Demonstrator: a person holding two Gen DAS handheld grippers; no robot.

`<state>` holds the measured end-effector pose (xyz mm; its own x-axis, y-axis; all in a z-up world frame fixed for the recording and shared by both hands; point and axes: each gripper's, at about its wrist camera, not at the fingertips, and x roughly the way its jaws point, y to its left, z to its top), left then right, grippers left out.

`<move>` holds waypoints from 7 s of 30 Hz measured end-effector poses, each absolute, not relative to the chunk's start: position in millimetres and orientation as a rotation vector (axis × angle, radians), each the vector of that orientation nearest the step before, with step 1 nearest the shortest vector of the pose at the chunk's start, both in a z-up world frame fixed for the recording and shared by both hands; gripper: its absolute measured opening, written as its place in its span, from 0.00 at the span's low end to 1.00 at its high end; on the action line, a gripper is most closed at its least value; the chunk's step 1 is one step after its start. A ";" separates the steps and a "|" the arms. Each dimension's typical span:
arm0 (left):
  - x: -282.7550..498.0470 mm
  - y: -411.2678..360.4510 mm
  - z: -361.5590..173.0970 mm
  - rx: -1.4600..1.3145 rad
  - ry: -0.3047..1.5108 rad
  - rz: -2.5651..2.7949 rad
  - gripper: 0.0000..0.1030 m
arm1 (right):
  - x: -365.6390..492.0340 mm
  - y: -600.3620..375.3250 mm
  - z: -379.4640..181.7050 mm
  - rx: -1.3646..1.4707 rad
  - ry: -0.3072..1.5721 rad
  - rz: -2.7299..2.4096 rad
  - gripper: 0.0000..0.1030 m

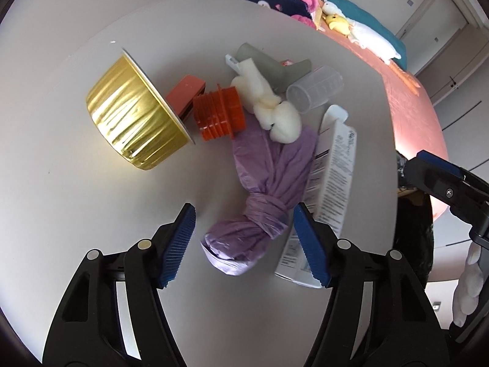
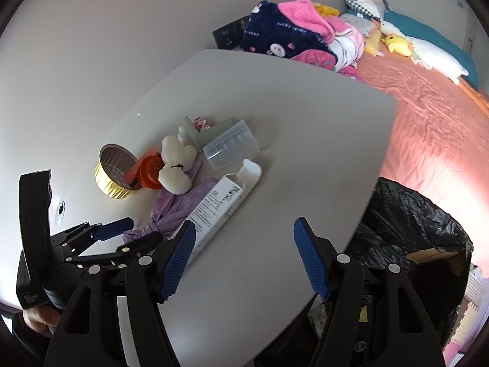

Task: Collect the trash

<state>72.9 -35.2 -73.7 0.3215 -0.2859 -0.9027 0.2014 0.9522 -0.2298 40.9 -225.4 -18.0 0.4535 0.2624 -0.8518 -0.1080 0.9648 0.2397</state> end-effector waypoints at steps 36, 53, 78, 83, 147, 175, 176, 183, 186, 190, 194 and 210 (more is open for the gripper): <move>45.6 -21.6 -61.2 -0.171 1.069 -0.347 0.20 | 55.3 -198.2 -39.7 0.207 1.127 0.322 0.28; 25.7 -48.2 6.7 -0.141 0.914 -0.416 0.20 | 27.6 -239.5 15.7 0.266 0.985 0.318 0.28; 9.2 -141.0 38.8 -0.039 0.854 -0.585 0.20 | -33.2 -338.9 48.0 0.363 0.866 0.174 0.28; 5.1 -165.3 39.4 -0.014 0.857 -0.629 0.20 | -47.5 -364.3 49.0 0.384 0.851 0.130 0.28; -10.4 -175.0 -19.3 -0.027 1.094 -0.457 0.94 | -70.5 -402.4 25.2 0.360 0.879 0.052 0.74; 46.4 -147.6 -72.8 -0.044 1.158 -0.388 0.32 | -43.2 -392.4 12.6 0.328 0.933 0.013 0.74; 47.4 -145.1 -72.9 -0.043 1.159 -0.389 0.29 | -40.7 -390.0 12.5 0.324 0.935 0.018 0.74; 48.2 -129.6 -71.7 -0.081 1.163 -0.384 0.29 | -21.3 -368.2 7.5 0.291 0.963 0.067 0.74; 51.3 -126.9 -71.8 -0.099 1.159 -0.382 0.29 | -15.8 -359.2 5.0 0.280 0.974 0.082 0.74; 58.2 -118.9 -71.4 -0.136 1.141 -0.390 0.29 | -8.3 -348.3 2.3 0.267 0.988 0.095 0.74; 59.3 -117.7 -68.8 -0.120 1.103 -0.381 0.29 | -3.4 -342.6 0.9 0.261 0.996 0.092 0.74; 60.1 -89.1 -55.5 -0.216 0.979 -0.422 0.00 | 6.3 -328.9 -0.7 0.227 1.008 0.092 0.74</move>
<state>60.1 -89.1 -55.5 0.4860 -0.4393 -0.7556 0.2481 0.8983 -0.3627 6.3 -328.9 -0.7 0.5323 0.1806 -0.8270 0.0281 0.9727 0.2305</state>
